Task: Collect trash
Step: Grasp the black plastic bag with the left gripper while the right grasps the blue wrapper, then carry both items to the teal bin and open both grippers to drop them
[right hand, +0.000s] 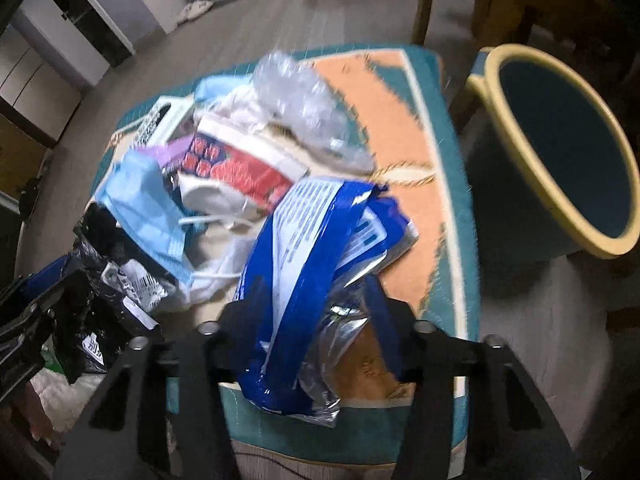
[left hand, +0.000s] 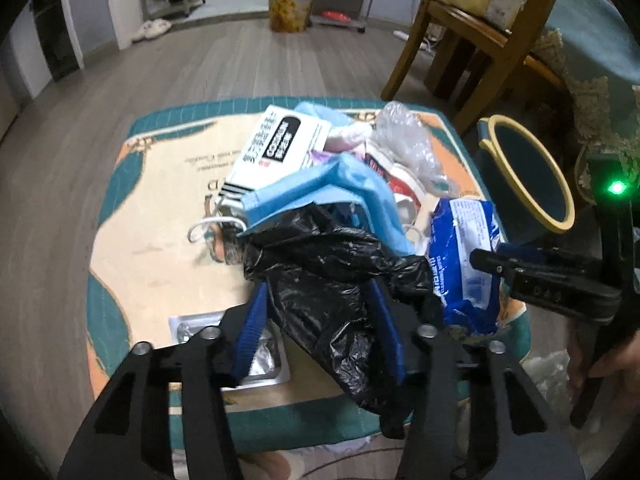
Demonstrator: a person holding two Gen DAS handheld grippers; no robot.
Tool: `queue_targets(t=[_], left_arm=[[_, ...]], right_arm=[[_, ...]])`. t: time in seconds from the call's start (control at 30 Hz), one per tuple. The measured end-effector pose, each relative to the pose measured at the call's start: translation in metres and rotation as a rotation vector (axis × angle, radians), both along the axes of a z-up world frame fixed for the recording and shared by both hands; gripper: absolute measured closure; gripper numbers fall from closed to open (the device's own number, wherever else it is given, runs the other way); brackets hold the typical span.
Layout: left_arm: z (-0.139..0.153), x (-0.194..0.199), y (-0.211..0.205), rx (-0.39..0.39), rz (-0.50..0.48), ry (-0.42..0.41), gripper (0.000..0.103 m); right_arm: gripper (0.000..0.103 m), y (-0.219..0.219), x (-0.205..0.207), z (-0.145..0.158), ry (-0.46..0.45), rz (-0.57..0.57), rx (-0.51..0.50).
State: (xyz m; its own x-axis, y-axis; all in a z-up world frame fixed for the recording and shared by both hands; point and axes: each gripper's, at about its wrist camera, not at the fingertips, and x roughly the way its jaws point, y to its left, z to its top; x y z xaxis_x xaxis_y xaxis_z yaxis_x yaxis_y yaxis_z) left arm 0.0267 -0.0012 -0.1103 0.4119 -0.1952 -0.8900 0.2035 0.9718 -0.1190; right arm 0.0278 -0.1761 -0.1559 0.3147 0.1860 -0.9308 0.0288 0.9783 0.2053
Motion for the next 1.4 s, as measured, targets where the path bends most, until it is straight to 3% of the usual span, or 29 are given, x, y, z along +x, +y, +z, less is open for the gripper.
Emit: queue_targets(t=[0.13, 0.4, 0.63, 0.83, 0.97, 1.1, 1.2, 1.33, 1.4], left_arm=[[-0.002, -0.001, 0.0, 0.01, -0.006, 0.02, 0.064], [0.027, -0.012, 0.005, 0.044, -0.001, -0.102, 0.086], [0.049, -0.015, 0.012, 0.061, 0.023, -0.191, 0.088], [0.1, -0.019, -0.002, 0.025, -0.006, -0.359, 0.089], [0.138, -0.008, -0.04, -0.021, -0.086, -0.453, 0.089], [0.156, 0.018, -0.086, -0.102, -0.162, -0.473, 0.089], [0.154, 0.044, -0.133, -0.144, -0.23, -0.475, 0.089], [0.136, 0.077, -0.194, -0.202, -0.291, -0.426, 0.089], [0.12, 0.09, -0.229, -0.202, -0.34, -0.398, 0.089]], right_arm=[[0.073, 0.007, -0.003, 0.002, -0.021, 0.031, -0.035], [0.076, -0.006, -0.013, 0.026, -0.107, -0.002, -0.057], [0.077, -0.024, -0.015, 0.05, -0.174, -0.05, -0.04], [0.077, -0.049, -0.013, 0.086, -0.249, -0.102, 0.048], [0.077, -0.084, -0.006, 0.114, -0.342, -0.157, 0.068], [0.077, -0.141, 0.003, 0.131, -0.409, -0.225, 0.044], [0.077, -0.189, 0.012, 0.134, -0.426, -0.276, 0.001], [0.077, -0.245, 0.019, 0.113, -0.397, -0.328, 0.049], [0.077, -0.262, 0.023, 0.102, -0.372, -0.328, -0.005]])
